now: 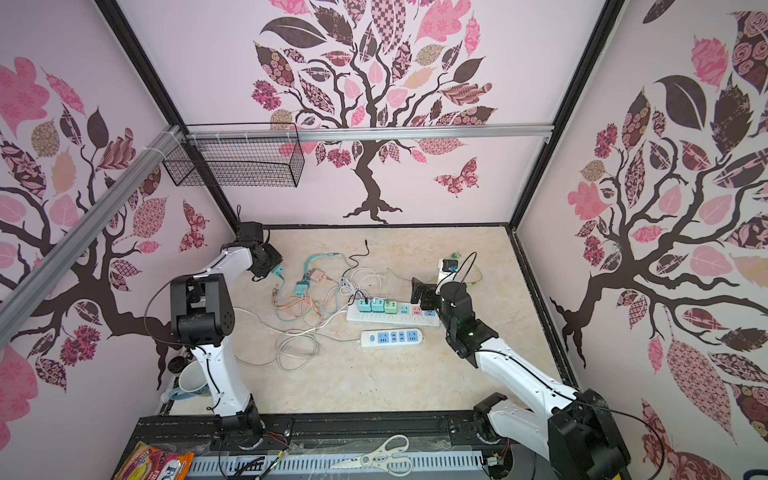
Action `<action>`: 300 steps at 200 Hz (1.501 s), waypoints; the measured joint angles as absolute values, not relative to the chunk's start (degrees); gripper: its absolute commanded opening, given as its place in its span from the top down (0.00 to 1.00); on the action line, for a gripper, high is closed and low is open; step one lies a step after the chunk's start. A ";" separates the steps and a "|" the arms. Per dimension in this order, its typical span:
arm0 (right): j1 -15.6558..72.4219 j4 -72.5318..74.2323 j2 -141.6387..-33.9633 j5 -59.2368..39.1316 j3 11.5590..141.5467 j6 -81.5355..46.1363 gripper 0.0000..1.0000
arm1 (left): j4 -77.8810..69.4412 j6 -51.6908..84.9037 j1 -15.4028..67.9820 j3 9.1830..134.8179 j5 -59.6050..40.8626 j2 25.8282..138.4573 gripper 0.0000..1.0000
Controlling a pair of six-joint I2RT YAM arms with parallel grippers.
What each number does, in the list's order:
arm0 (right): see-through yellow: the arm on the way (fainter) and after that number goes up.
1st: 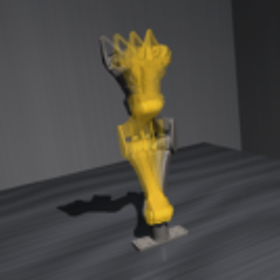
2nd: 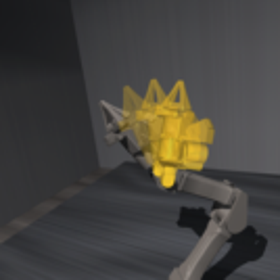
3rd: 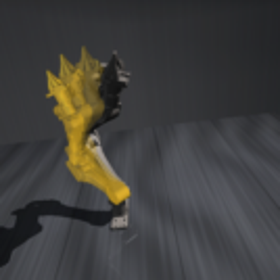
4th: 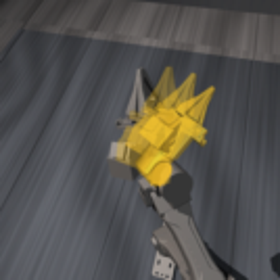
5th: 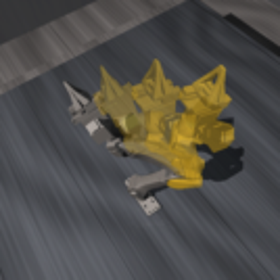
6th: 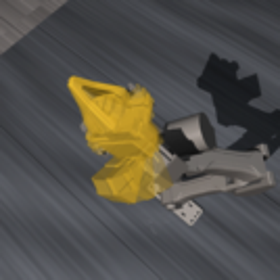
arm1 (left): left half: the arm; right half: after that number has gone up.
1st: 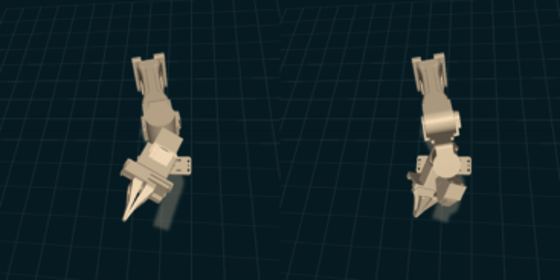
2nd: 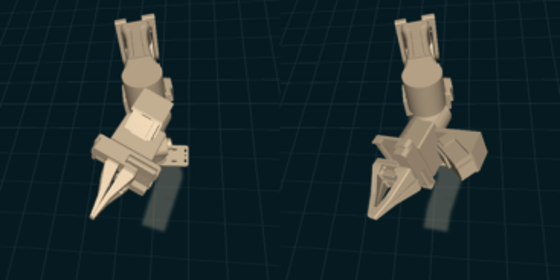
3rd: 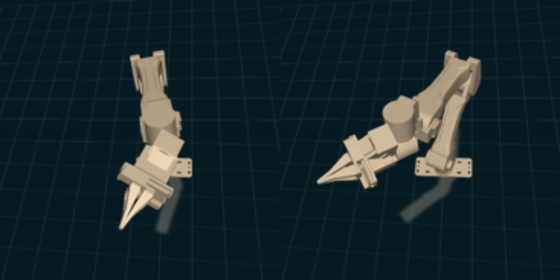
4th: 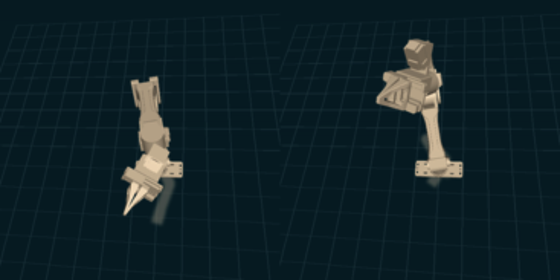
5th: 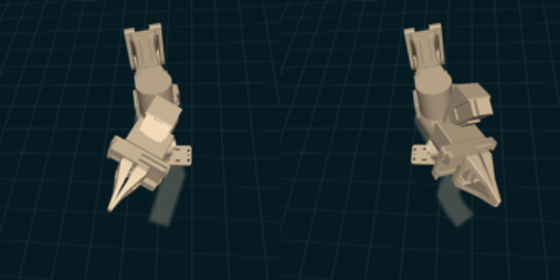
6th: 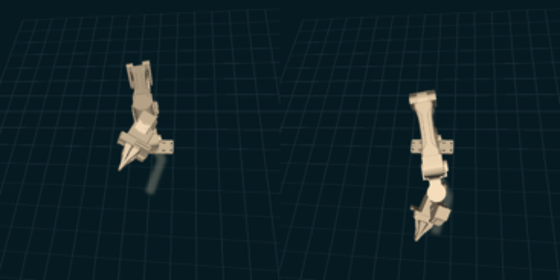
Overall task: Insert the plug
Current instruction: 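Lift the teal charger with the left gripper while right gripper swings toward it, then grasp the teal charger with the right gripper beside the left gripper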
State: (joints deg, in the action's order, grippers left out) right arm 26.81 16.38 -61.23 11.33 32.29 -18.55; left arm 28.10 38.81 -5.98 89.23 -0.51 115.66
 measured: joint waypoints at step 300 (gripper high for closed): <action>34.61 44.34 -87.26 -15.90 51.13 -34.35 0.11 | 18.92 81.10 12.78 74.02 -12.19 83.29 1.00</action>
